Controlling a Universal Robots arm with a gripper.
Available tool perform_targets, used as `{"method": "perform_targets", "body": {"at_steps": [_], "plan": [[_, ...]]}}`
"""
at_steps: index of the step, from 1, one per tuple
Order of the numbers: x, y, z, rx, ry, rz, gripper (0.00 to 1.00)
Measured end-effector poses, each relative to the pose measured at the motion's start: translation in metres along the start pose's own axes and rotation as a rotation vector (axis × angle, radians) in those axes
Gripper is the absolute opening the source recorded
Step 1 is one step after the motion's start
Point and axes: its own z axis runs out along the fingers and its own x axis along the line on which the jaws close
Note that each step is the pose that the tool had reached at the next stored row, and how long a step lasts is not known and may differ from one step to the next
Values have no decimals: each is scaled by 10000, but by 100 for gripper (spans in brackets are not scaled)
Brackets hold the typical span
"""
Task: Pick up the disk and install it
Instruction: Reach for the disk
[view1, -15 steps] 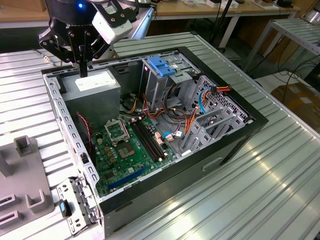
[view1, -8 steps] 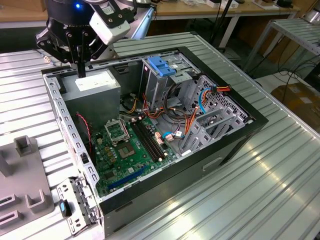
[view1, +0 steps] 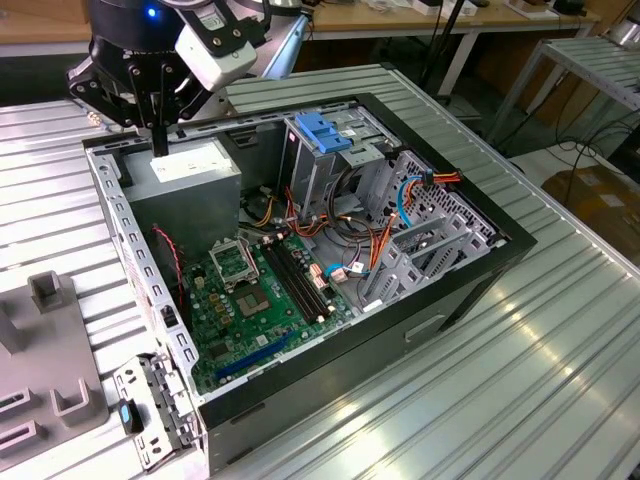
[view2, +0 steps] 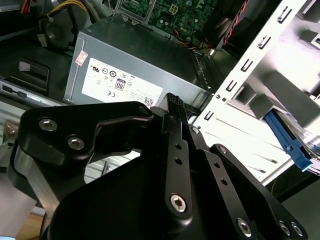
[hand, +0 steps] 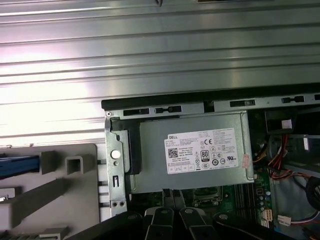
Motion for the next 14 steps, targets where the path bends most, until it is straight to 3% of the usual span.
{"method": "perform_targets", "body": {"at_steps": [14], "plan": [[62, -5, 8, 2, 30, 1, 11]]}}
